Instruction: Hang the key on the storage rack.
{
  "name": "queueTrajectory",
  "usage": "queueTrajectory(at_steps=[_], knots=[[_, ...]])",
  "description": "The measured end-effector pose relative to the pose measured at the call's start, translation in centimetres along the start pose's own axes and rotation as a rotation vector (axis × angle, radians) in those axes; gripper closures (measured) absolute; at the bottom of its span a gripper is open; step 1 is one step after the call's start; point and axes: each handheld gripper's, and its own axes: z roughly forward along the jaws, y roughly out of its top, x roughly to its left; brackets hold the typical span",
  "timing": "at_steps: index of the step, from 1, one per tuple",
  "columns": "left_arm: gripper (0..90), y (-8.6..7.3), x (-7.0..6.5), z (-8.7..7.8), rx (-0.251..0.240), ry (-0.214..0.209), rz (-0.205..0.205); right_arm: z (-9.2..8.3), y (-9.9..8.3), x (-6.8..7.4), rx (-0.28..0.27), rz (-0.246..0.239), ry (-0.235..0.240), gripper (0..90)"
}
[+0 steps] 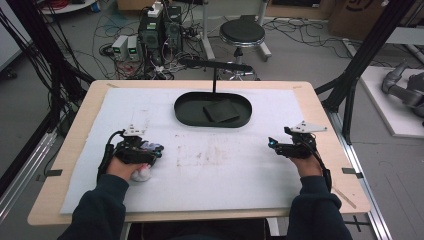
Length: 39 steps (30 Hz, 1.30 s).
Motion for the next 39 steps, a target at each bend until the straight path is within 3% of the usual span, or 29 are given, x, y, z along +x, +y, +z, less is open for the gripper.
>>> queueTrajectory(at_steps=[2,6,13,18,21,24,27,31,39], knots=[[32.7,-0.1,0.0,-0.8,-0.042,0.004,-0.020,0.0,0.0,0.0,-0.002,0.000,0.000,23.6],[29.5,-0.5,-0.5,-1.9,-0.044,0.042,-0.031,0.0,0.0,0.0,-0.002,0.001,0.000,23.8],[26.4,-2.1,-1.0,-1.6,0.062,0.091,-0.070,0.0,0.0,0.1,-0.001,-0.002,0.003,24.0],[23.4,-2.7,-1.0,-1.1,0.147,0.119,-0.038,0.0,0.0,0.1,0.001,-0.003,0.006,24.2],[29.2,-2.8,-0.5,-1.3,0.133,0.101,-0.053,-0.1,0.0,0.0,0.001,-0.002,0.004,24.2],[33.1,-2.6,-0.4,-1.5,0.125,0.090,-0.033,0.0,0.0,0.1,0.003,0.002,0.007,24.2],[34.5,-2.1,-0.4,-2.0,0.076,0.072,-0.016,0.0,0.0,0.1,0.002,-0.001,0.007,24.2],[34.5,-0.3,-0.3,-2.8,0.005,0.029,-0.002,-0.1,0.0,0.0,-0.001,0.001,0.004,24.2],[34.4,4.5,-0.2,-3.3,-0.067,-0.042,0.011,-0.1,0.1,0.0,-0.012,0.008,0.006,24.2]])
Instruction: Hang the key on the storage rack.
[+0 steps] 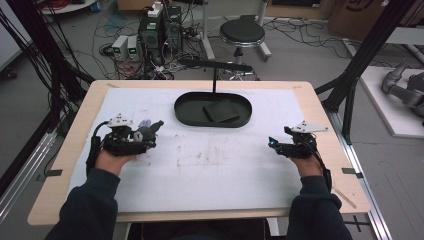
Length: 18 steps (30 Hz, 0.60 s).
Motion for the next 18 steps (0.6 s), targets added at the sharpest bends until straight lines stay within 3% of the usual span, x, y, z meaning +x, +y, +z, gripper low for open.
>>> queueTrajectory(at_steps=[4,10,15,18], knots=[[34.3,2.7,0.0,0.7,-0.008,-0.016,0.022,0.0,0.0,-0.1,-0.006,0.007,0.002,24.2],[34.2,7.0,0.0,1.8,-0.057,-0.022,0.041,-0.2,0.0,-0.4,-0.017,0.020,0.004,24.2],[34.1,10.1,0.1,3.0,-0.092,-0.027,0.050,-0.2,0.0,-0.6,-0.026,0.023,0.004,24.2],[34.1,11.7,0.2,3.7,-0.117,-0.043,0.033,-0.2,0.0,-0.6,-0.030,0.021,0.001,24.2]])
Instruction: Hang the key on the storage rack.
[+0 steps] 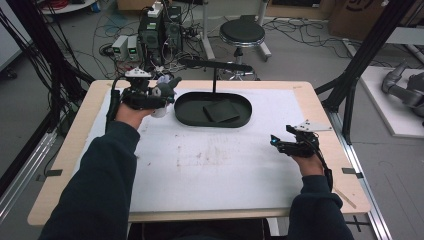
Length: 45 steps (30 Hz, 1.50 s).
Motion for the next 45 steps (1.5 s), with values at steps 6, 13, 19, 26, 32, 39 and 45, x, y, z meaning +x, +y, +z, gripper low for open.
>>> queueTrajectory(at_steps=[6,13,19,26,32,39,45], knots=[[34.1,2.3,0.9,2.4,0.003,-0.008,-0.033,0.0,0.0,-0.1,-0.003,0.000,-0.002,24.2],[34.1,3.2,1.6,4.9,0.013,-0.008,-0.067,-0.5,-0.1,-0.4,-0.015,0.012,-0.016,24.2],[34.1,4.1,2.0,6.2,-0.001,0.013,-0.080,-0.8,-0.2,-0.6,-0.029,0.016,-0.023,24.2],[34.1,4.8,2.4,7.2,-0.043,0.025,-0.093,-0.7,-0.4,-0.8,-0.022,0.021,-0.023,24.2],[34.1,4.0,3.6,7.4,-0.025,0.094,-0.126,-0.7,-0.5,-0.8,-0.020,0.021,-0.018,24.2],[34.1,1.0,4.7,8.2,0.060,0.157,-0.133,-0.5,-0.5,-0.7,-0.014,0.019,-0.017,24.2],[33.9,-0.4,3.9,9.8,0.094,0.146,-0.121,-0.6,-0.5,-0.6,-0.011,0.021,-0.014,24.2]])
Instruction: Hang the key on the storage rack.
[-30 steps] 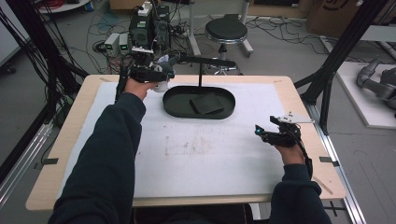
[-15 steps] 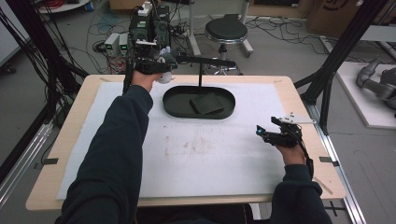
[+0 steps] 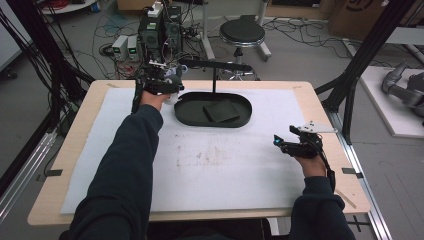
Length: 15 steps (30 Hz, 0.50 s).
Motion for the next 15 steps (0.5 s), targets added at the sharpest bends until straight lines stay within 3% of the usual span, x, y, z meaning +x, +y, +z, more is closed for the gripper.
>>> queueTrajectory(at_steps=[11,15], knots=[[33.6,0.1,-0.3,1.6,0.000,0.020,-0.002,0.0,-0.2,-0.4,-0.004,0.011,0.006,24.2],[31.4,-0.3,-0.7,2.4,0.038,0.031,0.013,0.0,-0.2,-0.4,-0.003,0.011,0.009,24.2]])
